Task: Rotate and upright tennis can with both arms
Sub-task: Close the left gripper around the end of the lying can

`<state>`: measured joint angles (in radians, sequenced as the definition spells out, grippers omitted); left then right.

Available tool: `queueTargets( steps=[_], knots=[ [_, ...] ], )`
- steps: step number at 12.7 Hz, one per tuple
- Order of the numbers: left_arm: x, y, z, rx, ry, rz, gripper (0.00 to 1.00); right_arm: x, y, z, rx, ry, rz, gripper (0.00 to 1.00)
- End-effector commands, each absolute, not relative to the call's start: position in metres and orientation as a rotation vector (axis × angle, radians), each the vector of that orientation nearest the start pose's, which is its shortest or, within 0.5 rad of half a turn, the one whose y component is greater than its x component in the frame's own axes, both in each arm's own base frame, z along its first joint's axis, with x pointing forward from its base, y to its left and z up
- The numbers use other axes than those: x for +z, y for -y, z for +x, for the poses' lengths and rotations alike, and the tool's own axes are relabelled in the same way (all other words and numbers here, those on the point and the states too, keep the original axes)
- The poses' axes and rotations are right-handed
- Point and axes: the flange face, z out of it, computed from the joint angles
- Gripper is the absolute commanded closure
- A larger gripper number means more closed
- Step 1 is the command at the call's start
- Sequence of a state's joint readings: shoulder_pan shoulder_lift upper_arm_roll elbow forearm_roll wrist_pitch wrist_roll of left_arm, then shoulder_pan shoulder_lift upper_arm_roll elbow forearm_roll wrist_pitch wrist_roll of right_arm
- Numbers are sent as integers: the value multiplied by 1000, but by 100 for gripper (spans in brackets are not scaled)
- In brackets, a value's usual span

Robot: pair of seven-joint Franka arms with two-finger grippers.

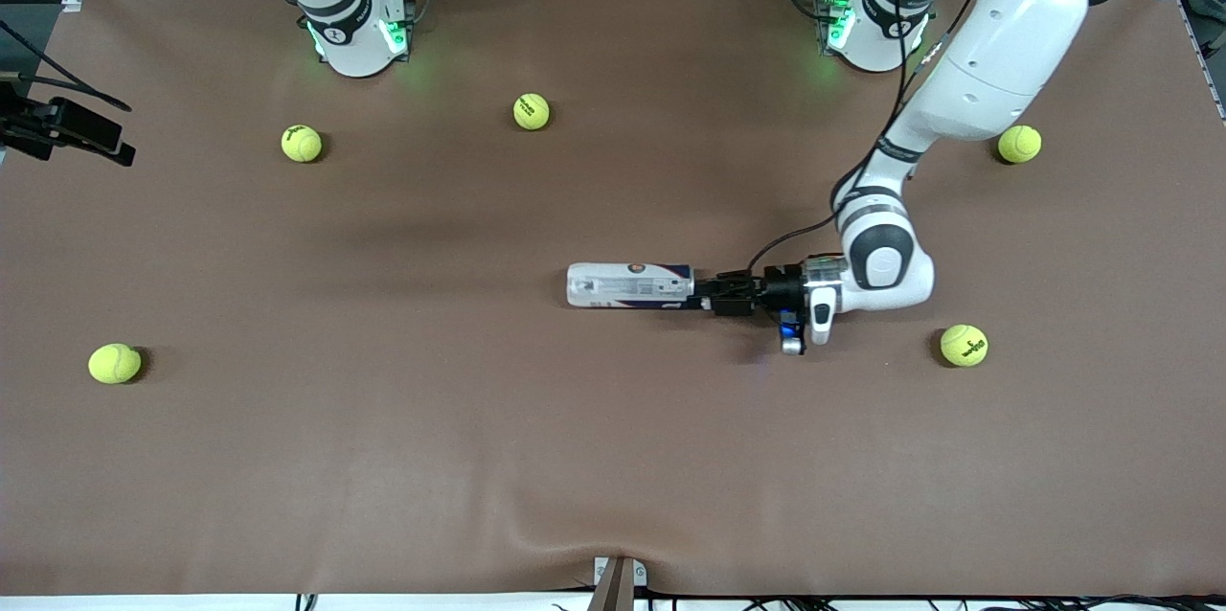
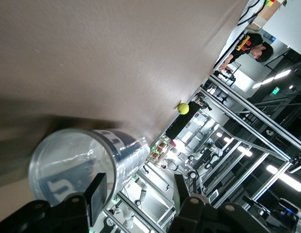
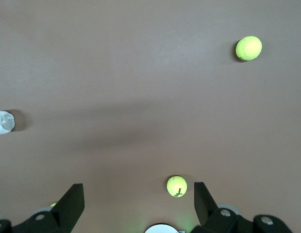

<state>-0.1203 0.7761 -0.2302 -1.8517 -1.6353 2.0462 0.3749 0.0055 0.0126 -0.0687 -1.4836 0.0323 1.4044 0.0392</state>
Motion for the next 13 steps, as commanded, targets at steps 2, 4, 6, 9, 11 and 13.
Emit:
queueTargets(
  steps=[2, 4, 6, 9, 11, 13],
  knots=[
    [113, 273, 559, -453, -616, 1718, 46, 661, 35, 533, 99, -190, -3085, 0],
    [113, 275, 560, -443, -621, 1729, 54, 659, 28, 530, 142, -170, -3090, 0],
    [120, 277, 568, -428, -611, 1725, 92, 659, 30, 531, 137, -175, -3084, 0],
    [142, 282, 586, -397, -583, 1716, 100, 660, 33, 531, 135, -184, -3088, 0],
    [160, 282, 599, -386, -579, 1712, 100, 661, 32, 530, 132, -181, -3088, 0],
    [195, 280, 619, -401, -589, 1728, 100, 660, 33, 531, 135, -184, -3088, 0]
  ],
)
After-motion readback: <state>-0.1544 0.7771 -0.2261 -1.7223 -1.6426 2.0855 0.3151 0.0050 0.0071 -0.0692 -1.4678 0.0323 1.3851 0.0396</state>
